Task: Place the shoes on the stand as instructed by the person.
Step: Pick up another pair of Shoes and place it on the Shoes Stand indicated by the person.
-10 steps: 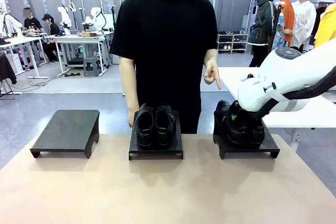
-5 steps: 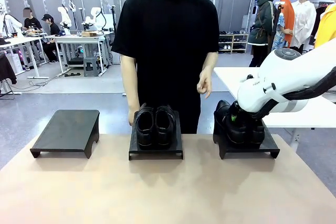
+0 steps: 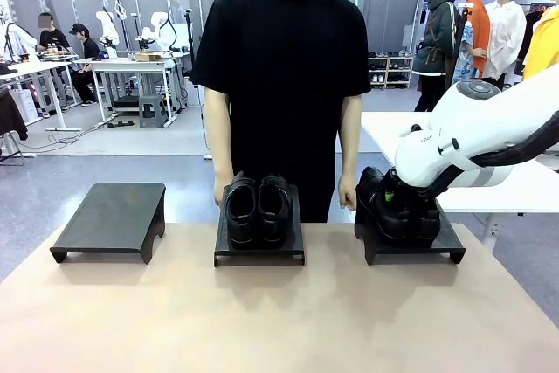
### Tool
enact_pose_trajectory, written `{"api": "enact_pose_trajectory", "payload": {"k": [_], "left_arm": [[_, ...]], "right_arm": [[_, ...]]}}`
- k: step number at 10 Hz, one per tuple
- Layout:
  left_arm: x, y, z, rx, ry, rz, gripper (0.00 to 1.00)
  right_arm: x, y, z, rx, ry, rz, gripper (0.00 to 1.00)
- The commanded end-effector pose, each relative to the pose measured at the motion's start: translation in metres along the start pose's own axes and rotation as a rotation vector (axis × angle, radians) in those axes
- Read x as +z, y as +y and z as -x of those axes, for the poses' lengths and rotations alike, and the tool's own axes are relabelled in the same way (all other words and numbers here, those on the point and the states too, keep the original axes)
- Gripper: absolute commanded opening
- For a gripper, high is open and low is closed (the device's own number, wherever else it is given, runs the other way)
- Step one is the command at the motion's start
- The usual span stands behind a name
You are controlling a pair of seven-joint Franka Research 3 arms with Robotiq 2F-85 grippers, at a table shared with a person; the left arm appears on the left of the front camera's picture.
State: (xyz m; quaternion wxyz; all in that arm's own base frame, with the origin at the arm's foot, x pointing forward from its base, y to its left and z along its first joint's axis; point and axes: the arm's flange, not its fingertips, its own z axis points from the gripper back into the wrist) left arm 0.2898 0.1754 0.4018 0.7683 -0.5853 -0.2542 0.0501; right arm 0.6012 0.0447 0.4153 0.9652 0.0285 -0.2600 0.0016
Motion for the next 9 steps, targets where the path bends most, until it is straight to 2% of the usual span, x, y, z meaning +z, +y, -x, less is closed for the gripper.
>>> {"api": "enact_pose_trajectory", "payload": {"k": [1,4,5,6,8,9], "left_arm": [[0.001,0.000,0.000,-0.014,0.000,0.017,1.00],[0.001,0.000,0.000,-0.014,0.000,0.017,1.00],[0.001,0.000,0.000,-0.014,0.000,0.017,1.00],[0.001,0.000,0.000,-0.014,0.000,0.017,1.00],[0.001,0.000,0.000,-0.014,0.000,0.017,1.00],[0.001,0.000,0.000,-0.014,0.000,0.017,1.00]], "right_arm": [[0.029,0.001,0.007,-0.002,-0.022,-0.028,1.00],[0.113,-0.017,0.035,-0.076,-0.017,-0.152,1.00],[0.134,-0.028,0.049,-0.116,-0.010,-0.252,1.00],[0.153,-0.043,0.069,-0.129,0.043,-0.351,1.00],[0.180,-0.088,0.119,-0.189,0.124,-0.451,1.00],[0.185,-0.113,0.140,-0.213,0.187,-0.578,1.00]]}}
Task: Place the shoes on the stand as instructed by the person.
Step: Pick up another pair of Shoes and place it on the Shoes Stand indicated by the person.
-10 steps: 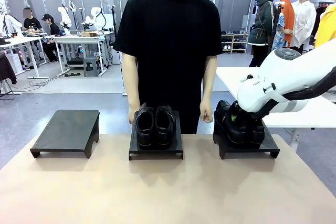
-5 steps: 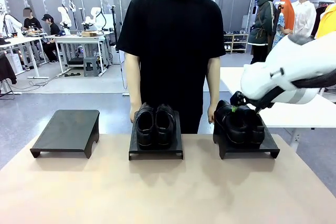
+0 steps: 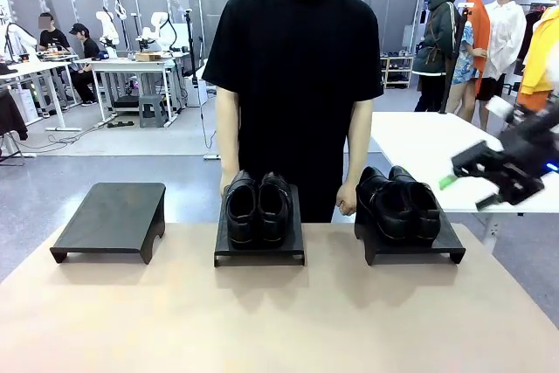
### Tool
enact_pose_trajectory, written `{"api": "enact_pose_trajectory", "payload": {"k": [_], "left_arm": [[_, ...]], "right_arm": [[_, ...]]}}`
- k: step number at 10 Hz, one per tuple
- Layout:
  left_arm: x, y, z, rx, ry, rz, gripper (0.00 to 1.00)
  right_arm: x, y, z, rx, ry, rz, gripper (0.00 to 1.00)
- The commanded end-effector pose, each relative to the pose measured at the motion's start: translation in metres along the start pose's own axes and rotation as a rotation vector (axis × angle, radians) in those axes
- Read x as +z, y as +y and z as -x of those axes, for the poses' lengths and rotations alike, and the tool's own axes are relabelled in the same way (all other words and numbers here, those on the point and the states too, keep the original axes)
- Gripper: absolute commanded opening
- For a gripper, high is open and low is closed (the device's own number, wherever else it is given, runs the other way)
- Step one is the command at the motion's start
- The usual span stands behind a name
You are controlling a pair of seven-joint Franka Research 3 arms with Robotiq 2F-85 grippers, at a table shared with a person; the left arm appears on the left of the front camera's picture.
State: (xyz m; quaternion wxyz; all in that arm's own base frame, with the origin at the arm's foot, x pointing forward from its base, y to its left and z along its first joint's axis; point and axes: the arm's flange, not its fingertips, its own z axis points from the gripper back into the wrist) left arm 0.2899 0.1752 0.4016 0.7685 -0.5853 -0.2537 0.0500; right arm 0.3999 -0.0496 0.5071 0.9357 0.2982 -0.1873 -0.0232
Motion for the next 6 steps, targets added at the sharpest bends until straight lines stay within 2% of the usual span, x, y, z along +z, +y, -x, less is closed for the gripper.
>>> {"api": "enact_pose_trajectory", "payload": {"k": [1,2,4,6], "left_arm": [[0.001,0.000,0.000,-0.015,-0.001,0.018,1.00],[0.001,0.000,0.000,-0.015,-0.001,0.018,1.00],[0.001,0.000,0.000,-0.015,-0.001,0.018,1.00],[0.001,0.000,0.000,-0.015,-0.001,0.018,1.00]], "right_arm": [[0.031,-0.056,0.029,-0.087,0.089,-0.175,1.00],[0.046,-0.086,0.047,-0.122,0.134,-0.281,1.00],[0.063,-0.147,0.083,-0.176,0.101,-0.448,1.00],[0.071,-0.203,0.133,-0.238,0.072,-0.645,1.00]]}}
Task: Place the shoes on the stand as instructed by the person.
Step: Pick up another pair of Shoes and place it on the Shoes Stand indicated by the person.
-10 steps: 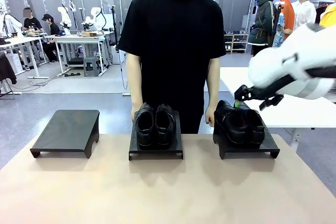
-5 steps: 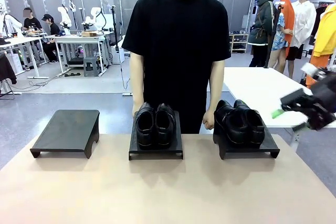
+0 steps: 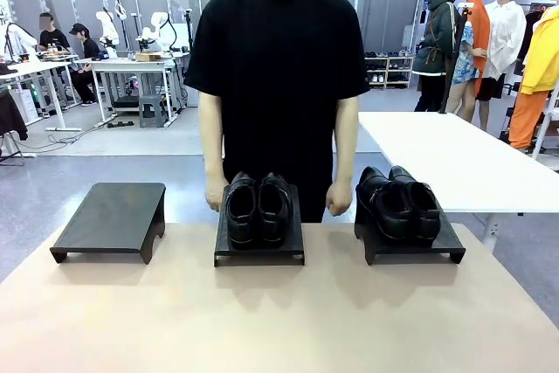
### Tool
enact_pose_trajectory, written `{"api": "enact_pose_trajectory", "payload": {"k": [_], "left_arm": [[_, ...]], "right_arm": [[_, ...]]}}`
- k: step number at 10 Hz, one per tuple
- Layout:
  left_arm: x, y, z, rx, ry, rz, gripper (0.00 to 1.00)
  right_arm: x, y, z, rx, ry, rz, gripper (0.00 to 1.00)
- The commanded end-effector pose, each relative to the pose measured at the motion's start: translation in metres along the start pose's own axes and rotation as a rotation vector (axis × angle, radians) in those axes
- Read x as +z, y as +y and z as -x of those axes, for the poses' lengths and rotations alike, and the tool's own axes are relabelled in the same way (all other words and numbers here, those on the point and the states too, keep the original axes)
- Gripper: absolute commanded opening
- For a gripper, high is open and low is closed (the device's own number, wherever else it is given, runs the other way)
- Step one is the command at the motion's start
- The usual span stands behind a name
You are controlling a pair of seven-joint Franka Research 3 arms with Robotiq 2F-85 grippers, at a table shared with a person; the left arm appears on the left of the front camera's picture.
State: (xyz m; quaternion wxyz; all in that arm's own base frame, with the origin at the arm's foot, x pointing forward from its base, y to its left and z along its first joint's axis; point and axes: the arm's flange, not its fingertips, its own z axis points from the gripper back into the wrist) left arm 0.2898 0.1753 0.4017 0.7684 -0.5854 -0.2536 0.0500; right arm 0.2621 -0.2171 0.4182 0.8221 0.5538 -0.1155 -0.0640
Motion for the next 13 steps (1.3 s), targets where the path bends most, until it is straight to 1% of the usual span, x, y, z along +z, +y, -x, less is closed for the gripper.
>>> {"api": "enact_pose_trajectory", "payload": {"k": [1,2,3,5,6,13], "left_arm": [[0.001,0.000,0.000,-0.015,-0.001,0.017,1.00],[0.001,0.000,0.000,-0.015,-0.001,0.017,1.00],[0.001,0.000,0.000,-0.015,-0.001,0.017,1.00],[0.001,0.000,0.000,-0.015,-0.001,0.017,1.00],[0.001,0.000,0.000,-0.015,-0.001,0.017,1.00],[0.001,0.000,0.000,-0.015,-0.001,0.017,1.00]], "right_arm": [[0.018,-0.047,0.016,-0.032,0.015,-0.151,1.00],[0.022,-0.060,0.027,-0.044,-0.012,-0.161,1.00],[0.024,-0.065,0.032,-0.043,-0.022,-0.154,1.00],[0.019,-0.057,0.024,-0.060,-0.036,-0.128,1.00],[0.023,-0.070,0.046,-0.077,-0.029,-0.153,1.00],[0.023,-0.070,0.046,-0.077,-0.029,-0.153,1.00]]}}
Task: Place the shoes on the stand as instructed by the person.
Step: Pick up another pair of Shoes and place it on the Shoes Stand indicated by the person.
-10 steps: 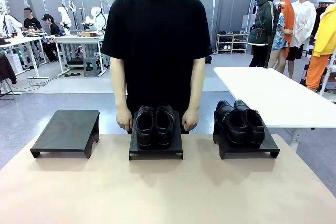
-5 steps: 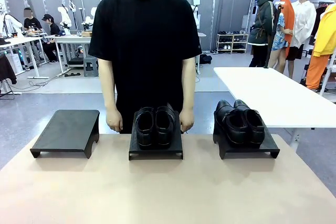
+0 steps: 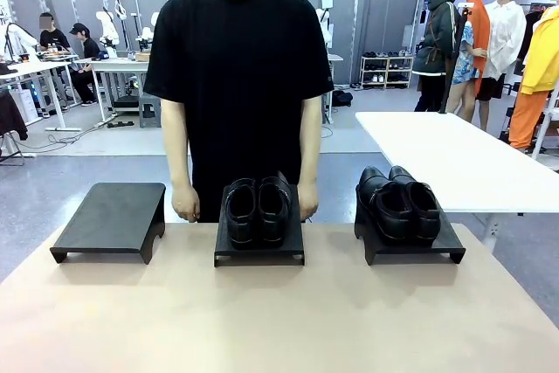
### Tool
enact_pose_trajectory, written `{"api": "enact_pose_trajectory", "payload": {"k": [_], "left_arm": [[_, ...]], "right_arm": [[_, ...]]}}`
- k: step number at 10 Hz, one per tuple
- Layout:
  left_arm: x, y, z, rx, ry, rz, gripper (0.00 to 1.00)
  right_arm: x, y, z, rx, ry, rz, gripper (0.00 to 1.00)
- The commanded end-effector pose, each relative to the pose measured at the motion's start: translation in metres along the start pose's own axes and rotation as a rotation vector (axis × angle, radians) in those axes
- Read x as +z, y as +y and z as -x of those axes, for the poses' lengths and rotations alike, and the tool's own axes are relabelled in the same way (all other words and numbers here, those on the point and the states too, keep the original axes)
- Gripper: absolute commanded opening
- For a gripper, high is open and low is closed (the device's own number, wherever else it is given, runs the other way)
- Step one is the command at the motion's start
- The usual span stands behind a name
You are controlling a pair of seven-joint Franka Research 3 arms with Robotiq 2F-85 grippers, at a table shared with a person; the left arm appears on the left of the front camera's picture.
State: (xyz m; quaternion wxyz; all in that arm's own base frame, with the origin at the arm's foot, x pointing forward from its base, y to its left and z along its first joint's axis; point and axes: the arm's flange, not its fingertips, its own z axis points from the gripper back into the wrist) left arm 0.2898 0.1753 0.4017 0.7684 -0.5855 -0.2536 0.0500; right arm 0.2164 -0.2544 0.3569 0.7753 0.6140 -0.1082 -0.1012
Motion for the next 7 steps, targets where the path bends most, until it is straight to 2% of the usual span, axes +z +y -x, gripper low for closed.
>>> {"api": "enact_pose_trajectory", "payload": {"k": [1,7], "left_arm": [[0.0010,0.0002,-0.0003,-0.015,-0.001,0.017,1.00],[0.0010,0.0002,-0.0003,-0.015,-0.001,0.017,1.00]], "right_arm": [[-0.0005,-0.0011,0.0027,0.012,0.005,-0.012,1.00],[-0.0005,-0.0011,0.0027,0.012,0.005,-0.012,1.00]]}}
